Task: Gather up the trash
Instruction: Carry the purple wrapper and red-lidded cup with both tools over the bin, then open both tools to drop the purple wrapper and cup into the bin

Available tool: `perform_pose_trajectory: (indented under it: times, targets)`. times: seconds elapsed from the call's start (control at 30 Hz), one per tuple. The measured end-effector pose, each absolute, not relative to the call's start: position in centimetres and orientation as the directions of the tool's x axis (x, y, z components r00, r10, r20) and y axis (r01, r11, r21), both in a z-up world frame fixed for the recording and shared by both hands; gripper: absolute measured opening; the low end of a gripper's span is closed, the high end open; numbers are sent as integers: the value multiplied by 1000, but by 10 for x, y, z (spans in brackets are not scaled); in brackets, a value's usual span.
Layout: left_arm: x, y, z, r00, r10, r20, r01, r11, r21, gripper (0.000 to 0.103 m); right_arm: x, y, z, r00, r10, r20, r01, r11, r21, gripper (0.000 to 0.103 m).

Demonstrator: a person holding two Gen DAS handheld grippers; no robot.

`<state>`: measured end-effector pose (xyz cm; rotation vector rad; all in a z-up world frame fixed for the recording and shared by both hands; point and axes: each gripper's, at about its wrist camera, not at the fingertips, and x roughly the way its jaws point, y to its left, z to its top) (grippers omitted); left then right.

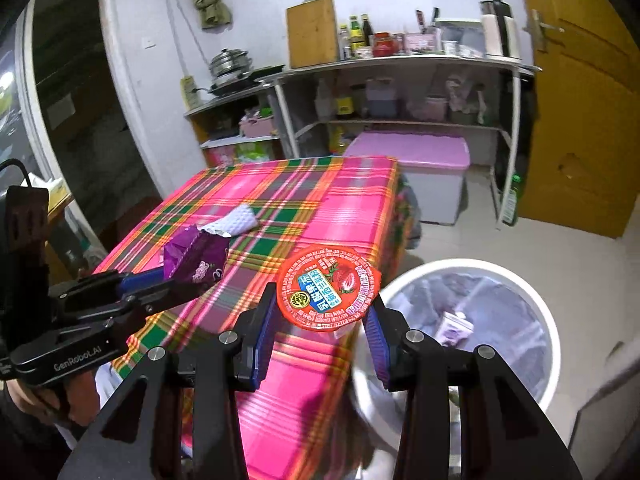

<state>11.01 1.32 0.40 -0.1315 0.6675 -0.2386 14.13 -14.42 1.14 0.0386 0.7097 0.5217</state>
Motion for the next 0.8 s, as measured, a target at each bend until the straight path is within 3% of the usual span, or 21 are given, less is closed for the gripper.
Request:
perform_pose_trajectory:
  times: [0.8]
  targets:
    - [155,-74,-25,662,-343,-667,301,936,-184,25,159,-232,-28,650,358,-670,-258,934,249,42]
